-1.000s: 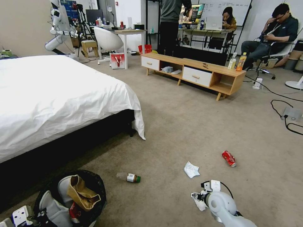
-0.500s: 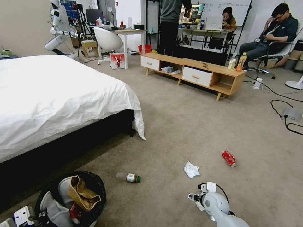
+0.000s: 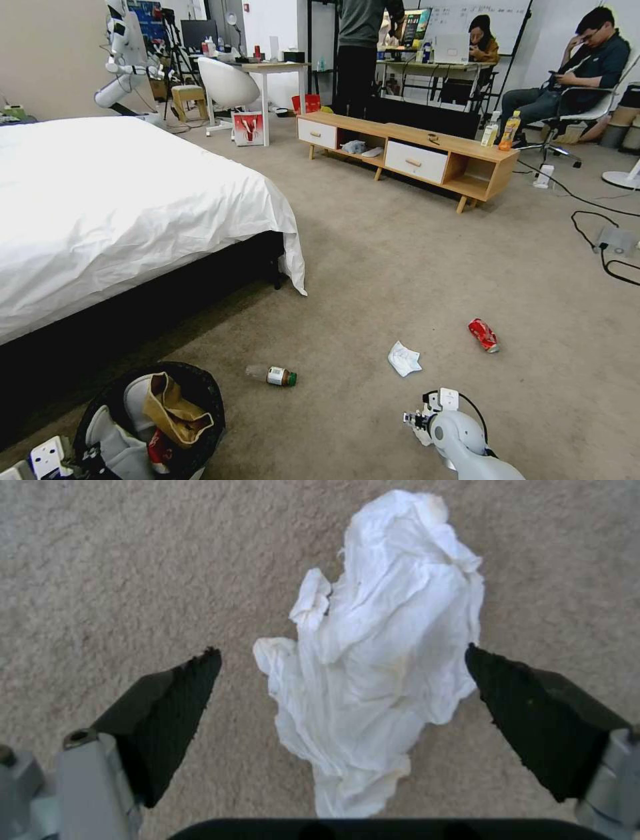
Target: Pick up the trash bin and place the garbage on the floor into it.
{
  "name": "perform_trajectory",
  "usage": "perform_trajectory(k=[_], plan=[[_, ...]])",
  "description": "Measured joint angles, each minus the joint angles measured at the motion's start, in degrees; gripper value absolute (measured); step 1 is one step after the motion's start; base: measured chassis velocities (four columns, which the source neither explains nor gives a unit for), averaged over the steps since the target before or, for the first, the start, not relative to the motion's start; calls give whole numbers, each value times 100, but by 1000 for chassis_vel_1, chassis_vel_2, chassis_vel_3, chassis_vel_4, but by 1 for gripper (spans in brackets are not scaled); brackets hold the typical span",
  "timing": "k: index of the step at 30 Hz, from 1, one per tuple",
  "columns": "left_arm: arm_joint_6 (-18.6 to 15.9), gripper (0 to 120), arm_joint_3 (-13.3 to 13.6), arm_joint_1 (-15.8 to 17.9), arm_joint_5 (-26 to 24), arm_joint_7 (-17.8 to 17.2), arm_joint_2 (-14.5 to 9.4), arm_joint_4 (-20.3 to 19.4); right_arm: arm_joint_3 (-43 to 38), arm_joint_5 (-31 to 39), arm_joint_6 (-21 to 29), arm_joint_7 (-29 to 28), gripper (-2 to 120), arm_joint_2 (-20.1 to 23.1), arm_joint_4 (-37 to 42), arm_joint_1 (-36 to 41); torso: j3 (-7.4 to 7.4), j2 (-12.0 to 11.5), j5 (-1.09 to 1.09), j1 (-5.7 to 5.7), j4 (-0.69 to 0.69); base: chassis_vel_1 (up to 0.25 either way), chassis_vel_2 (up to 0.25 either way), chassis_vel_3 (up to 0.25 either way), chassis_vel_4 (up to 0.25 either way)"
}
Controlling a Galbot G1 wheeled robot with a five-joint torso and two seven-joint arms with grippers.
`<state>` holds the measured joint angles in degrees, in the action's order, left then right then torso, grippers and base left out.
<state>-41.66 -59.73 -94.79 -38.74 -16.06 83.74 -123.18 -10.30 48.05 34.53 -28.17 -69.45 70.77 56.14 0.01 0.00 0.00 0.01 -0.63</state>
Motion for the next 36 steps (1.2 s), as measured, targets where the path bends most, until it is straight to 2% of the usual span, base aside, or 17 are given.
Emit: perform_trajectory(k=[12, 15, 18, 19, 23, 25, 28, 32, 33, 35, 36], plan=[[0, 3, -4, -27, 0, 0, 6, -32, 24, -225, -183, 124, 88, -177, -488, -143, 0, 0, 0, 0, 0, 0, 0, 0, 0], [0, 3, -3, -19, 0, 0, 8, -34, 26, -308, -242, 193, 78, -215, -582, -170, -1, 1, -4, 0, 0, 0, 0, 0, 0], [0, 3, -2, -16, 0, 0, 8, -33, 26, -328, -256, 206, 76, -218, -598, -172, -1, 1, -5, 0, -1, 0, 0, 0, 0], [0, 3, -1, -14, 0, 0, 8, -33, 25, -364, -286, 226, 70, -221, -637, -176, -1, 1, -2, -1, 1, 0, 0, 0, 0], [0, 3, 17, 7, 9, -1, 8, -10, 19, -397, -309, 237, 59, -217, -629, -157, -1, 1, 1, -1, 5, 0, 0, 0, 0], [0, 3, 20, 11, 13, -1, 8, -5, 19, -401, -313, 237, 56, -213, -615, -146, -1, 1, 2, 0, 5, 0, 0, 0, 0], [0, 3, 49, 38, 23, -8, 8, 13, 12, -418, -319, 228, 42, -163, -516, -82, 0, 0, 1, 0, -2, 0, 0, 0, 0], [0, 3, 54, 44, 24, -9, 9, 16, 14, -425, -318, 223, 36, -151, -491, -67, 0, 1, 2, 0, -2, 0, 0, 0, 0], [0, 3, 54, 44, 25, -10, 8, 17, 17, -453, -319, 227, 28, -139, -495, -58, 0, 1, -1, 0, -2, 0, 0, 0, 0], [0, 3, 54, 42, 25, -10, 8, 16, 18, -469, -321, 230, 26, -139, -496, -53, 0, 0, -2, 0, -2, 0, 0, 0, 0], [0, 3, 54, 38, 25, -11, 8, 16, 19, -498, -330, 242, 17, -138, -496, -38, 0, 0, -2, 0, -2, 0, 0, 0, 0]])
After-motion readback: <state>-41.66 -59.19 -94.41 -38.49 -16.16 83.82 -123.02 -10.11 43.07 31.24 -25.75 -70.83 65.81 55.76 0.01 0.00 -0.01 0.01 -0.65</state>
